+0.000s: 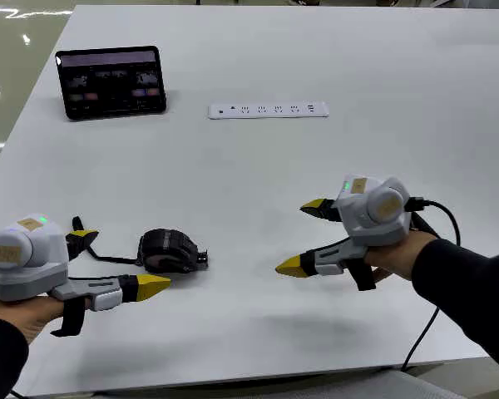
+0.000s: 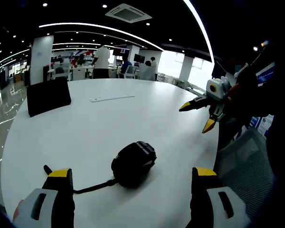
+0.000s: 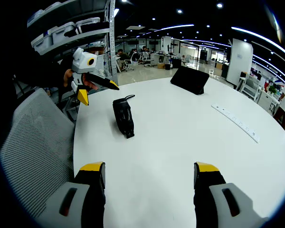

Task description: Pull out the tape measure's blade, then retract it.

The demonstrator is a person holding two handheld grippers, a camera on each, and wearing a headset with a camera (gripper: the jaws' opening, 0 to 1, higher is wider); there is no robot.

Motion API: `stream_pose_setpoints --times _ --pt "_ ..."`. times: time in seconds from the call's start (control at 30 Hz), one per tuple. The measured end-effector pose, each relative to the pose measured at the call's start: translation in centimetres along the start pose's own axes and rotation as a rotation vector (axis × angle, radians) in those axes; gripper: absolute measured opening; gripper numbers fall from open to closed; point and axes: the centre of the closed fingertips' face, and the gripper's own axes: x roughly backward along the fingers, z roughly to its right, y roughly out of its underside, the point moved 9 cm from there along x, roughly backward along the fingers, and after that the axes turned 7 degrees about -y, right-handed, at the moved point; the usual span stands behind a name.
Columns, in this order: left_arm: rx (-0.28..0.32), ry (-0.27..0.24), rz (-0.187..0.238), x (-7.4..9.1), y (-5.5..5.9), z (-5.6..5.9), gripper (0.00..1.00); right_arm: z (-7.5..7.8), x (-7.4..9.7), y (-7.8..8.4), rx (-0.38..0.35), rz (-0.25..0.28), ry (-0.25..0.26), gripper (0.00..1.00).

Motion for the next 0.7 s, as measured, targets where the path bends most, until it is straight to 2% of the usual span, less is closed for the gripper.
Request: stream_pose_setpoints --times 0.07,0.17,0.27,0.37,0.5,0.63,0.7 --pt "0.001 0.018 0.005 0.6 -0.2 -0.2 1.0 0.1 1.1 0.6 -0.005 0.0 0.022 0.75" --pt "-0.016 0.018 0.009 1.5 -0.3 -0.7 1.0 0.1 2.5 1.5 -0.016 -0.004 0.048 0.79" --pt "0.015 0.012 0.021 2.3 -0.3 -1.5 1.0 0.1 3.7 2.7 -0.024 -0.017 0.07 0.84" --pt "0.023 -0.002 0.024 3.3 0.1 -2.3 1.0 -0.1 5.0 3.8 -0.04 -0.02 0.092 0.87" --pt "0.025 -0.011 0.017 3.9 0.7 -2.6 1.0 -0.2 6.6 4.9 -0.089 -0.005 0.125 0.9" --pt "-0.017 -0.014 0.02 4.3 1.4 -2.4 1.0 -0.8 7.7 7.3 -0.09 -0.053 0.148 0.93" --pt "-0.04 -0.015 0.031 4.4 1.8 -2.4 1.0 -0.9 8.4 8.5 -0.097 -0.053 0.15 0.94"
